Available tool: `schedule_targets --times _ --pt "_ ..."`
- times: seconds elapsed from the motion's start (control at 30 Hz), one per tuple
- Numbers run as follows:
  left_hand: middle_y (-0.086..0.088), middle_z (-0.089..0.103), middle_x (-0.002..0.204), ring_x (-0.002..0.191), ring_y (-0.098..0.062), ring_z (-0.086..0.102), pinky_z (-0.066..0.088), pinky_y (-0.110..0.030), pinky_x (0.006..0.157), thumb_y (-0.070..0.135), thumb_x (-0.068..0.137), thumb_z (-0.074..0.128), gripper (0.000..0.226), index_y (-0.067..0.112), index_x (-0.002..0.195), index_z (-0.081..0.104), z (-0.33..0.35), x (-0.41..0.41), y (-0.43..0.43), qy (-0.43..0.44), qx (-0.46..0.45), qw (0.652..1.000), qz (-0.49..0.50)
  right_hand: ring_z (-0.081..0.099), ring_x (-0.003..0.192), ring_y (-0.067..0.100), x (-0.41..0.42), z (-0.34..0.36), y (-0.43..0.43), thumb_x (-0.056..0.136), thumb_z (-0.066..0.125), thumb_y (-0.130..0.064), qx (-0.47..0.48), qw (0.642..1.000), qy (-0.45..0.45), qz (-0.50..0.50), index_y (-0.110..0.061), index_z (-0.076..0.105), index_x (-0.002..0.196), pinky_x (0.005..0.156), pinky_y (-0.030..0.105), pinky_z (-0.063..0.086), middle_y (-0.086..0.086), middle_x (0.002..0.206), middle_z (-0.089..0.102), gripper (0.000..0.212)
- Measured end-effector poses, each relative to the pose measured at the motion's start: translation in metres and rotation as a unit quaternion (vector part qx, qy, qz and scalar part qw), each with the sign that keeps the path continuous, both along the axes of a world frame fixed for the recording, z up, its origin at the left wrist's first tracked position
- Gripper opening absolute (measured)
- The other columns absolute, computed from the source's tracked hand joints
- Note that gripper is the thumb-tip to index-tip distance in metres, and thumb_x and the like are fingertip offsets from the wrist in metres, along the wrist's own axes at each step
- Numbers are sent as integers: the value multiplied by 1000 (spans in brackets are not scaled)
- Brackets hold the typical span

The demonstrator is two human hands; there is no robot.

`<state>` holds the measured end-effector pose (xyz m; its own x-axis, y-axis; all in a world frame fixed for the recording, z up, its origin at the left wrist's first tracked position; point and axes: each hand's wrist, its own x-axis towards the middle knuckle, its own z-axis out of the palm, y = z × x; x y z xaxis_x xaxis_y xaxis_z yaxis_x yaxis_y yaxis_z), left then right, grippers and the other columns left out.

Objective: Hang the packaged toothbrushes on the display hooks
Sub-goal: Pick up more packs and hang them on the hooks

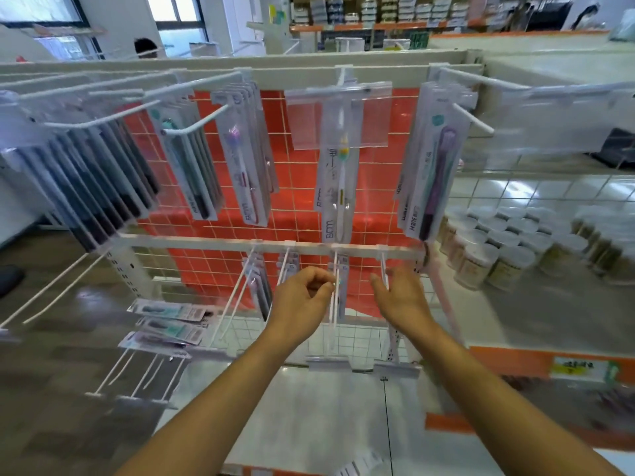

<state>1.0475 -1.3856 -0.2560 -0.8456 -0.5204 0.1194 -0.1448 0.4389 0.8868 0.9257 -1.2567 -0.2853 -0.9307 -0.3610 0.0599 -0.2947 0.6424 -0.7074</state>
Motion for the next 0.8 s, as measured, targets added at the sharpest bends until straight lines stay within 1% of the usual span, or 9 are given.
schedule_targets --times 0.07,0.13,0.2,0.3,0.4,0.5,0.6,0.73,0.8 --pt "11 65 84 84 -8 62 52 -25 82 12 94 58 15 24 91 65 -2 9 -11 -15 -18 1000 -2 51 104 20 12 1 -12 99 46 -33 40 999 1 25 -11 59 116 89 33 39 3 111 56 31" --pt "15 61 81 78 -2 58 46 -14 73 12 95 57 14 23 94 65 -1 20 -24 -22 -53 998 -2 50 112 25 22 -2 -27 98 43 -38 55 997 -8 43 -10 59 115 92 35 39 6 119 56 36" --pt "15 61 82 77 -3 57 40 -10 67 12 94 56 14 19 100 68 -1 34 -37 -28 -96 995 1 51 113 28 38 -1 -43 98 43 -40 61 996 -9 66 -10 60 115 94 37 41 9 119 57 38" --pt "8 67 87 81 -9 61 45 -19 72 14 93 57 17 16 105 70 -2 55 -61 -51 -150 987 6 51 115 31 65 3 -68 100 44 -33 75 992 5 105 -6 60 118 98 37 39 13 122 59 36" --pt "4 72 94 86 -14 65 53 -31 80 17 93 57 19 18 106 70 -3 77 -88 -74 -184 980 10 54 114 33 91 8 -97 100 44 -26 77 987 23 141 -2 63 114 97 38 41 16 118 62 33" --pt "0 71 105 96 -17 64 52 -34 85 19 93 58 23 17 112 69 -8 102 -116 -90 -218 971 24 56 109 35 116 7 -130 99 45 -28 86 981 37 168 -3 66 111 94 41 44 18 114 65 34" --pt "0 69 108 99 -20 63 51 -36 85 23 92 57 23 20 113 67 -17 128 -145 -118 -240 963 37 60 99 33 144 5 -162 98 46 -29 85 975 48 199 -8 66 96 85 40 47 15 101 67 30" --pt "1 66 117 109 -21 59 48 -37 93 23 92 57 29 20 120 65 -30 166 -179 -159 -243 955 57 54 114 29 179 -3 -200 97 51 -26 78 967 61 236 -6 63 120 98 37 40 12 120 64 33" --pt "2 64 124 114 -20 58 47 -36 95 24 93 57 32 22 125 63 -37 185 -194 -183 -257 946 70 51 120 26 195 -11 -217 96 52 -26 73 963 59 252 -9 59 126 101 35 37 10 127 60 35"
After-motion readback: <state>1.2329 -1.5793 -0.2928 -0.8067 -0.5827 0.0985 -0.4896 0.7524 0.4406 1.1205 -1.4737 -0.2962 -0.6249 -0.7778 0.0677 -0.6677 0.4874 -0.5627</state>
